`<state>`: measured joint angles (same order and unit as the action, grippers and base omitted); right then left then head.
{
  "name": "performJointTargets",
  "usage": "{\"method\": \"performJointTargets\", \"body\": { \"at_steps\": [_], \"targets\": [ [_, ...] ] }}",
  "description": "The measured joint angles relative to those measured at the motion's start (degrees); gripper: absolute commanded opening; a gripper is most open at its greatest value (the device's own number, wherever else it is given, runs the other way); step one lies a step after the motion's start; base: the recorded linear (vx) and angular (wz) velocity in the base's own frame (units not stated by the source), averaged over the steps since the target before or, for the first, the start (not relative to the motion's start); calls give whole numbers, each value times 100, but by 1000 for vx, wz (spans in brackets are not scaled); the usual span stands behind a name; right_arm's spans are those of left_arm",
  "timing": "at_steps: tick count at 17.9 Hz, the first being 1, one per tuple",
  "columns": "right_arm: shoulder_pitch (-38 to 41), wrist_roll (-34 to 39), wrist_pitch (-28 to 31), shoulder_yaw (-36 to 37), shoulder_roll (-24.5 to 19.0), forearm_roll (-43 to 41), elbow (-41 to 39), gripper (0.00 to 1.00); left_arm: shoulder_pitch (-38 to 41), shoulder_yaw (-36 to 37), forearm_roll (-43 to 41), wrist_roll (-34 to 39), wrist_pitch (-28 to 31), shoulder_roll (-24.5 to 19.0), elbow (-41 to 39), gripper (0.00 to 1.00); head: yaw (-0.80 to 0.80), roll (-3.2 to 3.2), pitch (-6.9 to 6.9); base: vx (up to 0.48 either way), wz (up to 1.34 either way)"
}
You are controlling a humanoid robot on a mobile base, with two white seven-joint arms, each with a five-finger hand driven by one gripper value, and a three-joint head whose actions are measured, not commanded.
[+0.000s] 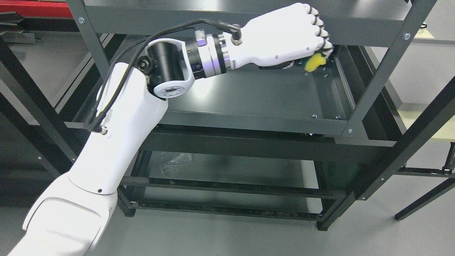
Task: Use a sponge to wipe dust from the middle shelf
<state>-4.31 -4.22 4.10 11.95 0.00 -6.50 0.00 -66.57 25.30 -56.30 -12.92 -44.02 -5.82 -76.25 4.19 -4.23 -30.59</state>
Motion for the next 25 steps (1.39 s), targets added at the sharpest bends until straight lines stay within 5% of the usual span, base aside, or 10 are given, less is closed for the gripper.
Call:
{"method": "performJointTargets", "body": {
  "at_steps": [8,15,19,25],
  "targets": [
    [0,0,25,0,0,0,0,100,1075,-1965,617,-579,-99,-924,-169,2,0,0,0,0,0],
    [0,0,29,0,0,0,0,100,2034,-3519,2323,-813,-104,-1887,-426,1,0,0,0,0,0],
    [1,0,30,0,0,0,0,100,1997,-3662,3773,-796,-108,-1763,-678,2,0,0,0,0,0],
    [0,-1,33,0,0,0,0,100,1941,-2941,4696,-308,-104,-727,-951,3,0,0,0,0,0]
  ]
}}
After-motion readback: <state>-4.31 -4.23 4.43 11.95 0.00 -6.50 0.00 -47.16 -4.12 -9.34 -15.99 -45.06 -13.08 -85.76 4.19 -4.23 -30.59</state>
